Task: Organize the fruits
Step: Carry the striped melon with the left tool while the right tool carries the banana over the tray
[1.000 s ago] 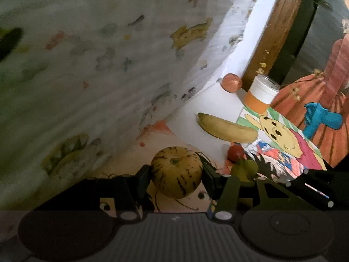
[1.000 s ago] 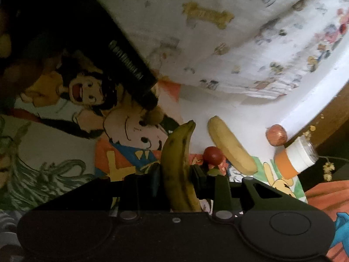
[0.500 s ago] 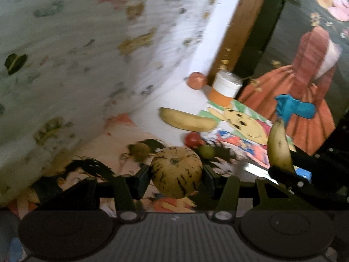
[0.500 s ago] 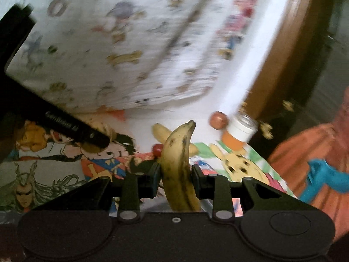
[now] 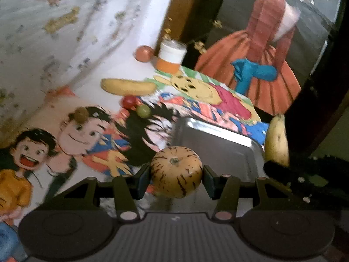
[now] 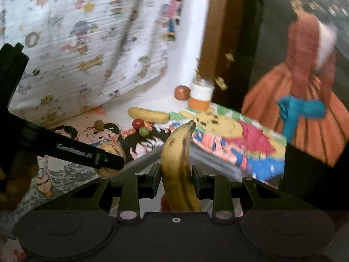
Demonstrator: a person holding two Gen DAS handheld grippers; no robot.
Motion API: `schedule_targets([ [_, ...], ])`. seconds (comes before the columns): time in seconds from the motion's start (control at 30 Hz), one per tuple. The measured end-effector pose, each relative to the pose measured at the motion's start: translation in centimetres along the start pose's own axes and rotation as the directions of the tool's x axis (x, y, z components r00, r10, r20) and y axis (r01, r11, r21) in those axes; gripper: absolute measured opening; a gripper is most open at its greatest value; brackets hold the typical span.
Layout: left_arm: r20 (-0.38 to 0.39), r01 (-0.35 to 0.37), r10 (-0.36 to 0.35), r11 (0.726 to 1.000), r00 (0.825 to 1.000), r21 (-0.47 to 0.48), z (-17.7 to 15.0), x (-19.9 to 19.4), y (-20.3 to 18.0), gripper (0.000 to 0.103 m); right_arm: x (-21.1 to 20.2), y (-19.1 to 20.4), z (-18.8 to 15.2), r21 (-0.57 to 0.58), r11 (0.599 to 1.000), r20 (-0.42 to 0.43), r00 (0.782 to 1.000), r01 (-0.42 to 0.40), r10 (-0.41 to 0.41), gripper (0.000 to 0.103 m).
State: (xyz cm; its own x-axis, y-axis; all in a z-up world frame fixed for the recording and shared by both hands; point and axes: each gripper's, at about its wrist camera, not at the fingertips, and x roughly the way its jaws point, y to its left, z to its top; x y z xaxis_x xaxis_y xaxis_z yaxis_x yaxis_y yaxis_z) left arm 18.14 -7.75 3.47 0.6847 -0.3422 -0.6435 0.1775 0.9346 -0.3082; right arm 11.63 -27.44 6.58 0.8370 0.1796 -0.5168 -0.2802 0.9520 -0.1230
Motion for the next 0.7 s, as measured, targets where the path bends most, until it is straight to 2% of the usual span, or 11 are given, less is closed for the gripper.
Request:
schedule_targets([
  [0.1,-0.027,0.005,-0.004,1.0,1.0,0.027,-0.6,0.5,-1.0,0.056,-0.6,-0.5,-1.7,0.103,0.995,-0.019,1.0,0.003,-0.001,0.033],
  [0.27,-0.057,-0.007,0.011,0.998,0.998,0.068,-1.0,1.4,-2.1,0.056,-0.6,-1.3,-3.1,0.189,0.982,-0.044,0.999,0.029,-0.021,0.033],
  [0.7,-0.087,-0.022,0.032,0.994,0.996,0.106,-1.5,2.1,-2.8,0.056,0.6,-2.8,-4.7,0.312,0.95,-0.09,0.996,0.019,0.01,0.033],
])
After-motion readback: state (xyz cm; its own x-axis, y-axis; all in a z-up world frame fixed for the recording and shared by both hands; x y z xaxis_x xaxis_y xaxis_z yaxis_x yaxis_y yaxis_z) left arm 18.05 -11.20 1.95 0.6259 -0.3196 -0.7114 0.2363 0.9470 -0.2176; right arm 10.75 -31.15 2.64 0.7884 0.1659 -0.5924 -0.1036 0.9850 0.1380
